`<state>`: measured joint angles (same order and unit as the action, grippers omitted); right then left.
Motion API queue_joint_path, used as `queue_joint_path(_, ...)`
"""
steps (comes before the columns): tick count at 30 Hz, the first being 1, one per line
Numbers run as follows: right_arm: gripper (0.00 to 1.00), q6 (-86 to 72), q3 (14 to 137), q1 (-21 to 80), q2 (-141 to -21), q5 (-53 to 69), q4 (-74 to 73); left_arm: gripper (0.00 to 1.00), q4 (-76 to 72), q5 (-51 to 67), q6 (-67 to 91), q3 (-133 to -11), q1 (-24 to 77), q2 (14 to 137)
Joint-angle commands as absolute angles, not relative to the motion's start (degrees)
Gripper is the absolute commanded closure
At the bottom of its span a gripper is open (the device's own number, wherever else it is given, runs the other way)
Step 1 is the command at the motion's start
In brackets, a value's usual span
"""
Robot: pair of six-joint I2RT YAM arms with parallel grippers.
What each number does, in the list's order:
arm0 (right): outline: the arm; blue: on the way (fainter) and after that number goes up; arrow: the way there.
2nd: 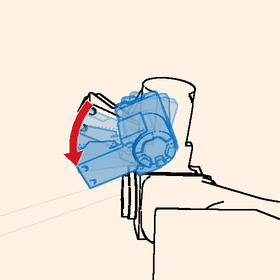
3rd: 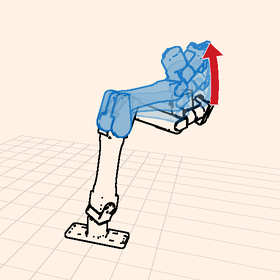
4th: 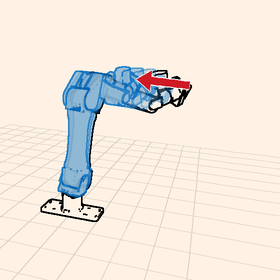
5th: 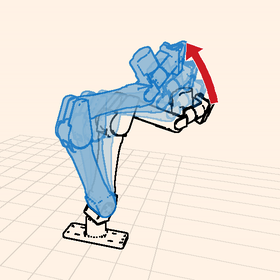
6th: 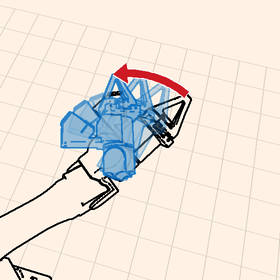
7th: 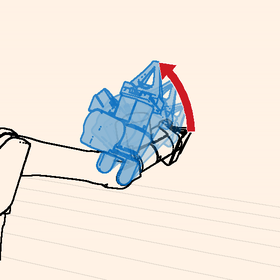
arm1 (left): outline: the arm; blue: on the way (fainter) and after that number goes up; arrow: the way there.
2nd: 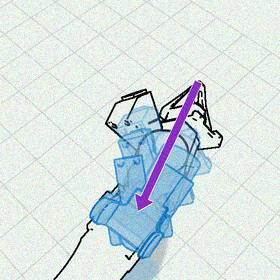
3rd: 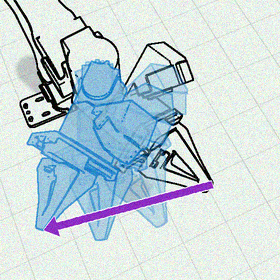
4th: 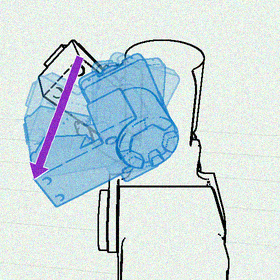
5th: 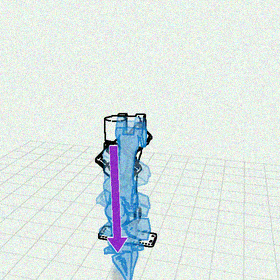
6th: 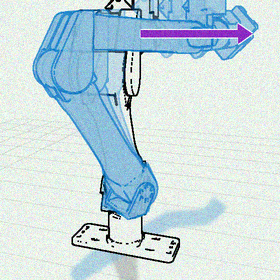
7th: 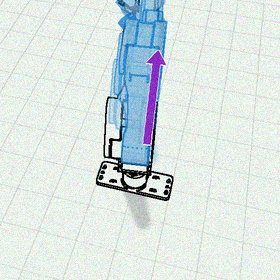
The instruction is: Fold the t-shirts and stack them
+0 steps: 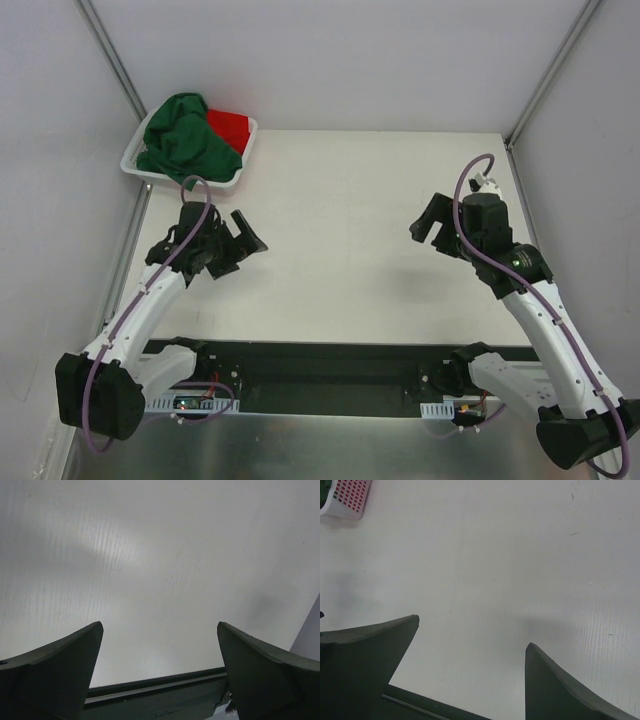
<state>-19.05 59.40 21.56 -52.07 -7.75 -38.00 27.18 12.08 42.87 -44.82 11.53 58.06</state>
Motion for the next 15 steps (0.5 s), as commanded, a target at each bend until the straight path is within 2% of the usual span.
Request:
queue_joint_path(1,0.04,-17.67,60.38,21.36,-51.68,-9.14,-34.72,0.01,25.66,12.57,46.05,-43.15,14.84,58.01)
queue_joint_path(5,0.04,-18.37,59.94,21.36,-51.24,-10.81,-33.75,0.01,25.66,8.71,45.97,-42.90,19.42,59.15)
queue_joint_path(10,0.04,-19.07,59.51,21.45,-51.24,-9.84,-33.75,0.01,24.88,0.90,44.12,-43.41,19.69,59.76)
queue_joint_path(15,0.04,-19.42,59.41,21.45,-50.36,-10.55,-33.58,0.01,23.55,0.27,41.24,-47.19,19.69,63.71)
